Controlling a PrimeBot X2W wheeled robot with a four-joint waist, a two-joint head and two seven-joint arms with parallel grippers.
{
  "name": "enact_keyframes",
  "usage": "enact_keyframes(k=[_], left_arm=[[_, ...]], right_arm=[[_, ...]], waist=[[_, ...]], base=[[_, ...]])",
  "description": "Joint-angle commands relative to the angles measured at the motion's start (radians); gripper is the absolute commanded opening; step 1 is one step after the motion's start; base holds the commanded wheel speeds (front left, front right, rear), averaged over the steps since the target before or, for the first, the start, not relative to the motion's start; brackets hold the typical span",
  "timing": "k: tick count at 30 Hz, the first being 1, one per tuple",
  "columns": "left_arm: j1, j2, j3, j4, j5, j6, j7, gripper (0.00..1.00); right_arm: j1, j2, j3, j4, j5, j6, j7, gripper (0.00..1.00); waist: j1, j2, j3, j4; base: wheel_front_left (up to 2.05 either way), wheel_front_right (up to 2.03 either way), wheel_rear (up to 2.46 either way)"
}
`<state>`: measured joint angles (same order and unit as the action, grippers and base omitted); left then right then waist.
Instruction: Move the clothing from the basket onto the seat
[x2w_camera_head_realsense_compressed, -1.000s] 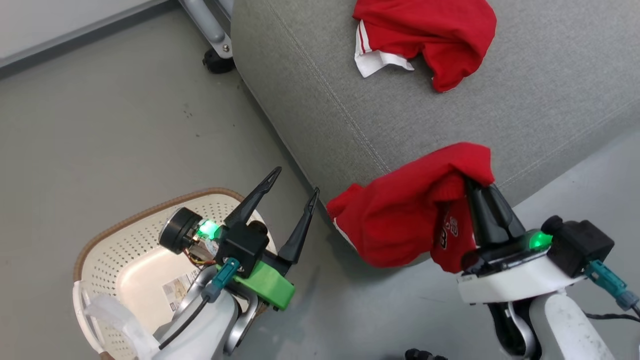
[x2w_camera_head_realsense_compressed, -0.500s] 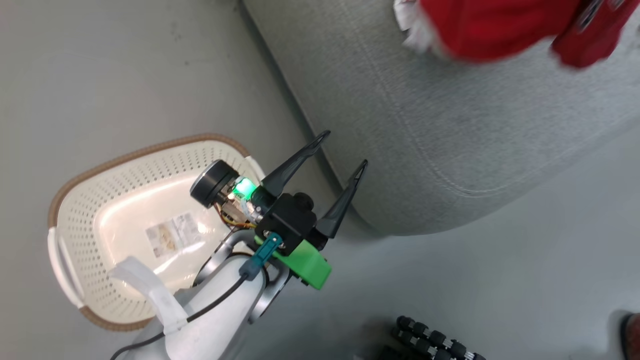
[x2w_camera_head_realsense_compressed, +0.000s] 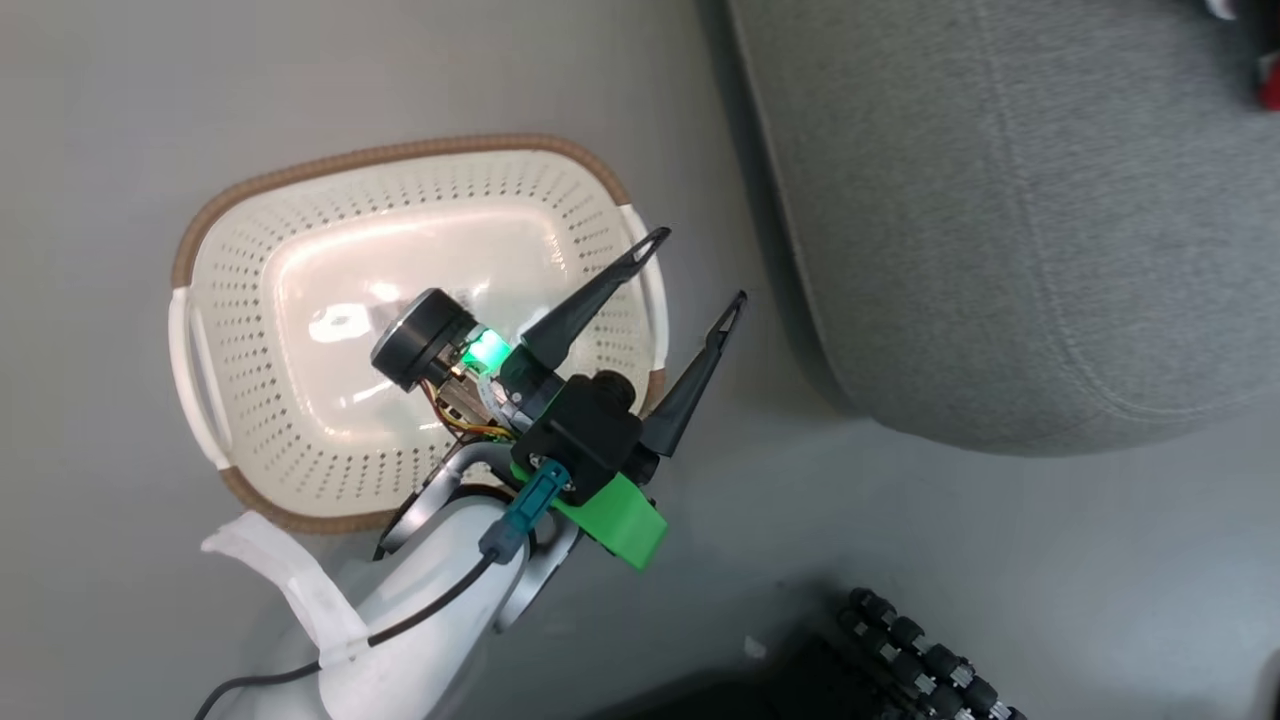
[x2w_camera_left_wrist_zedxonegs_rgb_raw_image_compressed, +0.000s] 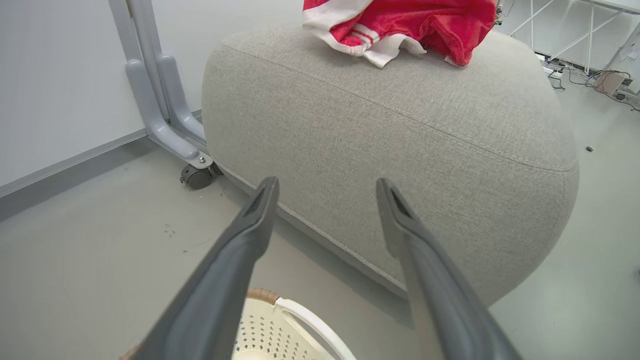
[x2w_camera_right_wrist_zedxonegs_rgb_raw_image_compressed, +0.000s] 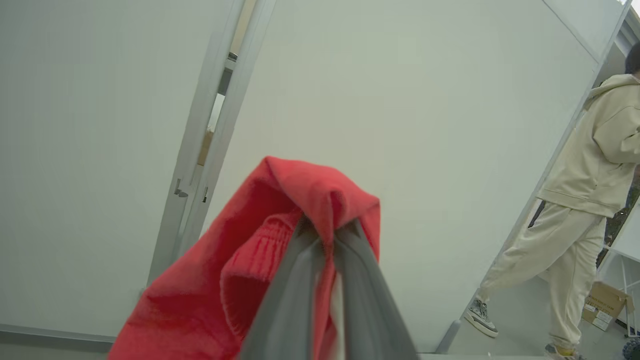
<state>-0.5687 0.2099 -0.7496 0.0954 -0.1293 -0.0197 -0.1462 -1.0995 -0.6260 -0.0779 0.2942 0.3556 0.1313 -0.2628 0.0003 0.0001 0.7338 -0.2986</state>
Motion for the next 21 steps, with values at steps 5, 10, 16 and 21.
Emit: enact_keyframes(k=[5, 10, 16, 21], left_arm=[[0.0, 0.019, 0.001, -0.007, -0.004, 0.01, 0.001, 1.0], [0.006, 0.016, -0.003, 0.003, -0.016, 0.013, 0.001, 1.0], [0.03, 0.016, -0.007, 0.013, -0.03, 0.015, -0.014, 1.0], [0.059, -0.01, -0.001, 0.041, -0.068, 0.024, -0.05, 1.0]], right_arm=[[0.142, 0.037, -0.065, 0.081, -0.025, -0.001, -0.003, 0.0], [0.271, 0.114, -0.155, 0.149, -0.039, -0.001, -0.003, 0.0], [0.371, 0.202, -0.259, 0.165, -0.067, -0.001, -0.003, 1.0], [0.486, 0.267, -0.295, 0.151, -0.105, -0.001, -0.003, 1.0]], waist=[[-0.0003, -0.0001, 0.057, 0.04], [-0.0003, -0.0001, 0.033, 0.027], [-0.0003, -0.0001, -0.021, 0.011], [-0.0003, -0.0001, -0.106, 0.021]], base=[[0.0, 0.0, 0.0], [0.0, 0.0, 0.0], [0.0, 0.0, 0.0], [0.0, 0.0, 0.0]])
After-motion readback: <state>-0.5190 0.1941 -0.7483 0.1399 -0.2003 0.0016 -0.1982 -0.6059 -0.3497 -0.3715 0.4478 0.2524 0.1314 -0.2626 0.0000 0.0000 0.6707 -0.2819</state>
